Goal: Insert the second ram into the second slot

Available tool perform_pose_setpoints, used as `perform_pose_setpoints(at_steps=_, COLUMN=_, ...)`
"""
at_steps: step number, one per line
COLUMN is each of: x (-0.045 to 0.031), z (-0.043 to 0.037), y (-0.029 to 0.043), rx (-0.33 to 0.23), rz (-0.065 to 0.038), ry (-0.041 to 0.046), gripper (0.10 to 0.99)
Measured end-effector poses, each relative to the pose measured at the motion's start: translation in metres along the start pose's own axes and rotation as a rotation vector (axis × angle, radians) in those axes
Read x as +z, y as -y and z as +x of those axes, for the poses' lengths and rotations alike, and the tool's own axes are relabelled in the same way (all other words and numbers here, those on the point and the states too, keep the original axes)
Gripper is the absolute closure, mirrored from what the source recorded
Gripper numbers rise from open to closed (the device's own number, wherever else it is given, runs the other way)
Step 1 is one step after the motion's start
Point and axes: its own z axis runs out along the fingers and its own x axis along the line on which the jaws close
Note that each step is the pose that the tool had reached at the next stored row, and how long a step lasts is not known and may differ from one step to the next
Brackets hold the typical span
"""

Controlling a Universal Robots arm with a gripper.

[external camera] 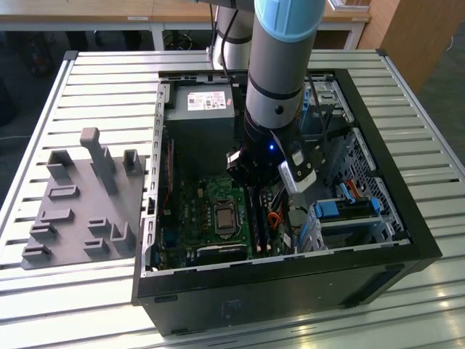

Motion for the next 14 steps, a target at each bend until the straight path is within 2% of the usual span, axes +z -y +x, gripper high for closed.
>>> perform_pose_setpoints(at_steps=10, x=-0.0074, z=0.0, y=-0.0001, rx=0.0, rz=0.0, ry=-0.0013, gripper=0.98)
perform_pose_setpoints(at_steps=14, x=-0.0076, z=0.0, y=-0.0001, rx=0.0, rz=0.0, ry=-0.0015, gripper=0.98)
